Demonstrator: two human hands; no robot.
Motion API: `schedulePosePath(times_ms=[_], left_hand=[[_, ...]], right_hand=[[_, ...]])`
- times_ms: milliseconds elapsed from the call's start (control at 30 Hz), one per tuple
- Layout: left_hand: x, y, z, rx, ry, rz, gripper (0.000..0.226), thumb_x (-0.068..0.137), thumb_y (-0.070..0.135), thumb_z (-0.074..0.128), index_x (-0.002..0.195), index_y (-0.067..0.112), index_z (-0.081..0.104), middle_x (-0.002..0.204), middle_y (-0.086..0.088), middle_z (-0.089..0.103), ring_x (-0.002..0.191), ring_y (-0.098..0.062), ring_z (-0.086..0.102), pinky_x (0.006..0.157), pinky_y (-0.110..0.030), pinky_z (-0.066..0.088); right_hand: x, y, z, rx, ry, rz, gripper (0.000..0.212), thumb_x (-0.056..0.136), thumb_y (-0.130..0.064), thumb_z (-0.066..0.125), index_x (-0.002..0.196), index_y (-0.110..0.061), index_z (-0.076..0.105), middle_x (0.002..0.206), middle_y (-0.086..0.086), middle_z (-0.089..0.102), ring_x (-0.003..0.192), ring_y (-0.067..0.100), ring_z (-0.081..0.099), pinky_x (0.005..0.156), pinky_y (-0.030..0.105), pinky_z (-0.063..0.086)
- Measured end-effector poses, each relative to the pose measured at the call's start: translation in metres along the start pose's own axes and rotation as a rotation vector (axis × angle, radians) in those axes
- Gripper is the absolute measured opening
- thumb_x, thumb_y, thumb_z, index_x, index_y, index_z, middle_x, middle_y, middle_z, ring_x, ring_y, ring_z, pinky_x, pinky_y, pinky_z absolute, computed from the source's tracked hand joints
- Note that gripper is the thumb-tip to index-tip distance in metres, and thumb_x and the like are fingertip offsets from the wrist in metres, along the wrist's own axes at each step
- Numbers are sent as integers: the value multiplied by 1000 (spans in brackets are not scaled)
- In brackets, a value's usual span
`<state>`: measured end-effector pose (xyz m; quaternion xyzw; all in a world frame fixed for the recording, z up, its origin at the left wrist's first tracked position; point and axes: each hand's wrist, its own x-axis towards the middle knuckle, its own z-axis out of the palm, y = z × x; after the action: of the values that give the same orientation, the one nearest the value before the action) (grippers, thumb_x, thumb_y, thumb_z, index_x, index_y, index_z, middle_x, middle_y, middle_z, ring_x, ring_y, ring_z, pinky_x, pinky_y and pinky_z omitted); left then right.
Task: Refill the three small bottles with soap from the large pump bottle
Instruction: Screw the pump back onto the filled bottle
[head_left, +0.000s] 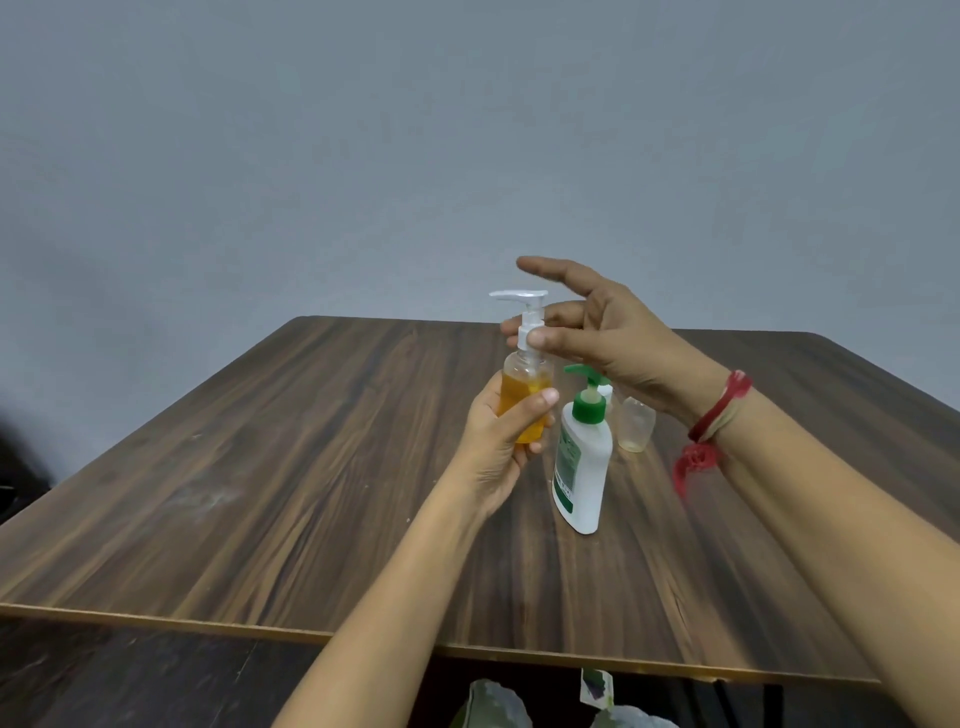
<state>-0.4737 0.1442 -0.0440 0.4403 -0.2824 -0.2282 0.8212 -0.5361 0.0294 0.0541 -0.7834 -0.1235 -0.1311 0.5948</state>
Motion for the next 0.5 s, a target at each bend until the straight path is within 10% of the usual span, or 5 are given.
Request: schedulePosePath(times_ms=[233,400,500], left_hand=[[5,-1,6,104,82,108,48,66,24,78,104,11,53,80,5,61,66,-7,53,52,-20,41],[5,5,4,0,44,58,35,71,15,70,102,15,55,73,6,59,65,-7,53,48,-17,40],[2,4,1,-18,26,30,31,72,15,69,101,18,57,74,5,57,64,-6,54,48,-16,41]], right_hand=[[8,13,21,-226,444,-68,77,62,-17,86,124,-28,42,70,-6,43,58,1,44,59,11,44],[1,8,6,130,86,19,98,72,-15,70,149,-32,12,123,10,62,109,17,63,98,26,48],[-2,8,-1,138,-18,10,87,78,-7,65,148,-31,19,117,15,66,110,22,64,100,30,48]])
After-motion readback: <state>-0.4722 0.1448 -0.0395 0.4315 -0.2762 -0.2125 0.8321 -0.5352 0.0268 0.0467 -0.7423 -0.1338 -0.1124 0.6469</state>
